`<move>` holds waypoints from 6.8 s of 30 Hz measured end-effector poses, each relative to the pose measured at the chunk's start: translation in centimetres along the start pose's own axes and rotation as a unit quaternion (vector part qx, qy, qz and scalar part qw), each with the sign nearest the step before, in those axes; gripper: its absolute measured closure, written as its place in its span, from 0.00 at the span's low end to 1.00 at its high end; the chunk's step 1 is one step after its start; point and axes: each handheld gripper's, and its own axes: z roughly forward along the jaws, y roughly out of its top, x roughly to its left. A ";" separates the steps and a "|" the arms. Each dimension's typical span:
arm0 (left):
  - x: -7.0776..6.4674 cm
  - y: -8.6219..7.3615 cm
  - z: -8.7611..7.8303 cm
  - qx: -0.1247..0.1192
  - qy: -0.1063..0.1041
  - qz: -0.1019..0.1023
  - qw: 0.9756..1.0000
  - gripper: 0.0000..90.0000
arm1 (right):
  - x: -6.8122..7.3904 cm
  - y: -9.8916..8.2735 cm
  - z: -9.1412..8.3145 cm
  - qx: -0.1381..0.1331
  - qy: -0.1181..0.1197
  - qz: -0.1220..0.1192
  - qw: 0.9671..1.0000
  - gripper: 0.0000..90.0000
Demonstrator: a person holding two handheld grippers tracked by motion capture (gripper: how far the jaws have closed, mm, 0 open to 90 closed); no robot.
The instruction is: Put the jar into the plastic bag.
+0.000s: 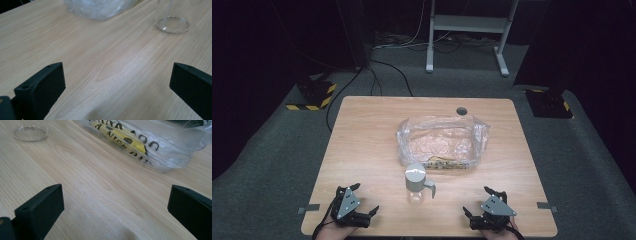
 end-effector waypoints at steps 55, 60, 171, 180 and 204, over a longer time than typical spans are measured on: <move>-0.3 -0.1 0.0 0.001 -0.012 0.029 1.000 0.01 | 2.2 8.3 -0.8 -0.098 0.077 0.029 0.992 0.00; -0.3 -0.1 0.0 0.002 -0.013 0.032 0.999 0.01 | 2.6 9.2 -0.5 -0.102 0.084 0.027 0.991 0.00; -0.2 0.0 0.0 0.003 -0.027 0.033 0.999 0.01 | 6.8 16.2 5.3 -0.153 0.189 0.053 0.969 0.36; -0.1 0.0 0.0 0.003 -0.029 0.032 0.999 0.01 | 6.7 16.9 4.4 -0.167 0.186 0.056 0.967 0.36; -0.2 -0.1 0.0 0.001 -0.031 0.035 0.999 0.01 | 4.5 16.9 1.8 -0.179 0.153 0.059 0.970 0.36</move>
